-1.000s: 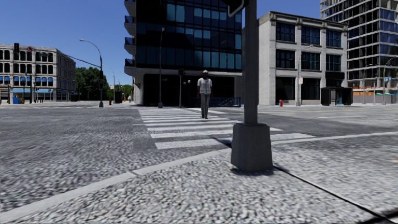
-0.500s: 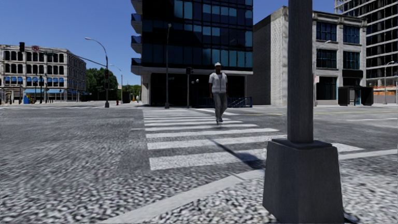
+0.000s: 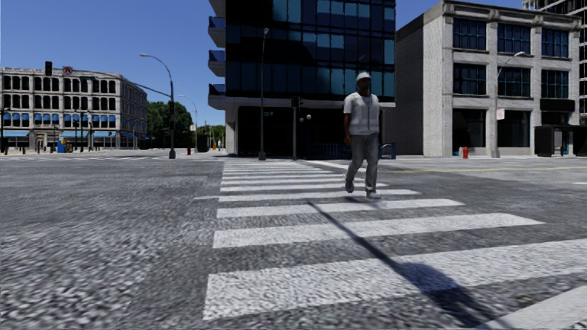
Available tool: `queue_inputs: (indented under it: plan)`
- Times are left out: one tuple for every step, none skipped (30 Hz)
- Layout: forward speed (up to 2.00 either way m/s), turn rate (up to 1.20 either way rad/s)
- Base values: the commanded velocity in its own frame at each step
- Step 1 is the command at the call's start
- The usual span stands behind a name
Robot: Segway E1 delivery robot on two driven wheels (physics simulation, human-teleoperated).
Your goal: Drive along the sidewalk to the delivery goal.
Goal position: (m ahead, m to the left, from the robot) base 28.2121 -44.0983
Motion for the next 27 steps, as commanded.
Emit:
queue_inputs:
  plan:
    - [1.77,0.00]
    - [1.77,0.00]
    - [1.77,0.00]
    - [1.75,0.00]
    - [1.68,0.00]
    - [1.63,0.00]
    - [1.60,0.00]
    - [1.60,0.00]
    - [1.59,0.00]
    - [1.59,0.00]
    - [1.59,0.00]
    - [1.59,0.00]
    - [1.59,0.00]
    - [1.59,0.00]
    - [1.59,0.00]
    - [1.59,0.00]
    - [1.61,0.00]
    - [1.80,0.00]
    - [1.90,0.00]
    - [1.93,0.00]
    - [1.93,0.00]
    - [1.94,0.00]
    - [1.94,0.00]
    - [1.94,0.00]
    - [1.94,0.00]
    - [1.94,0.00]
    - [1.94,0.00]
